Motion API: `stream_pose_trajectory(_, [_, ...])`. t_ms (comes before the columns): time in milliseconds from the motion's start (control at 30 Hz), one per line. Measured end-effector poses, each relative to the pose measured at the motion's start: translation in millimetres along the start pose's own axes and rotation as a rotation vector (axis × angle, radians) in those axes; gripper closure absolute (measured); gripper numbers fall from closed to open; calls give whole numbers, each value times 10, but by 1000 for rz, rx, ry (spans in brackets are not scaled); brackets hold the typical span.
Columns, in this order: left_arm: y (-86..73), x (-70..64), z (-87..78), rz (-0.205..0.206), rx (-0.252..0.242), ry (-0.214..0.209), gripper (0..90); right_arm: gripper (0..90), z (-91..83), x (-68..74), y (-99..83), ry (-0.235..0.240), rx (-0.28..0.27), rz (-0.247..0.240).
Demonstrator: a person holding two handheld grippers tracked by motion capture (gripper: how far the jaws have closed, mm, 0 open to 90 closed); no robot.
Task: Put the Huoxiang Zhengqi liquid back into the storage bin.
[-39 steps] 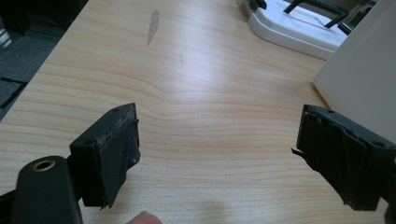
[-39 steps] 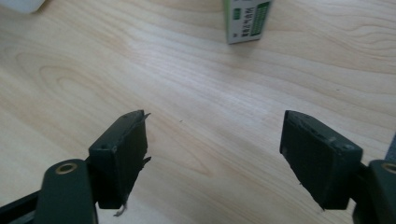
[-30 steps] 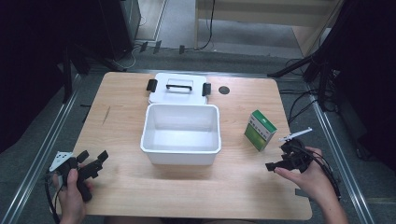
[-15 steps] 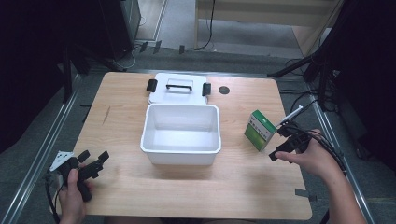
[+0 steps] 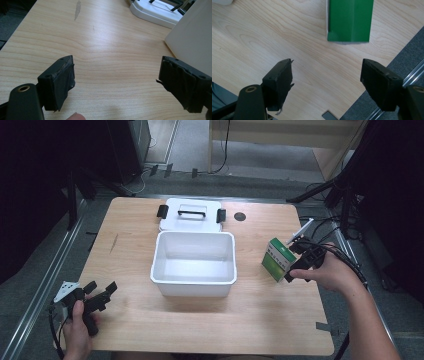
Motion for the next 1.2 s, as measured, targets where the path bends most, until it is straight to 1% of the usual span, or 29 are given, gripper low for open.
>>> stream_pose_trajectory(67, [0, -1, 4, -1, 0, -1, 141, 263, -14, 9, 41, -2, 1, -7])
stream_pose_trajectory(367, [-3, -14, 11, 7, 8, -8, 141, 283, -121, 31, 253, -19, -12, 2])
stream_pose_trajectory(400, [-3, -15, 11, 8, 9, -8, 141, 286, -125, 27, 278, -24, -14, -3])
stream_pose_trajectory(467, [-3, -17, 14, 9, 10, -8, 142, 297, -126, 26, 325, -32, -10, 11])
stream_pose_trajectory(567, [-5, -17, 13, 11, 12, -8, 142, 311, -121, 12, 404, -47, -21, 10])
stream_pose_trajectory(633, [-4, -18, 16, 11, 11, -8, 143, 323, -110, 23, 447, -49, -22, 12])
stream_pose_trajectory(767, [-6, -25, 17, 17, 14, -12, 144, 346, -69, 30, 533, -63, -20, 2])
stream_pose_trajectory(867, [-6, -26, 18, 17, 14, -15, 144, 370, -30, 48, 609, -62, -27, 2])
stream_pose_trajectory(1000, [-6, -31, 19, 17, 15, -19, 144, 396, 34, 85, 680, -62, -13, 6])
stream_pose_trajectory(1067, [-5, -31, 18, 17, 13, -22, 145, 398, 64, 94, 696, -64, 1, 19])
stream_pose_trajectory(1200, [-5, -32, 18, 16, 13, -24, 146, 451, 104, 92, 715, -49, 21, 53])
Point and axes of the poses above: each handheld gripper's, and its own axes: z roughly forward along the jaws, y roughly out of its top, x roughly to its left, the point moved 10 cm from there along z, roughly forward along the jaws, and after that the axes turned 13 degrees about z, right-handed, at the moved point
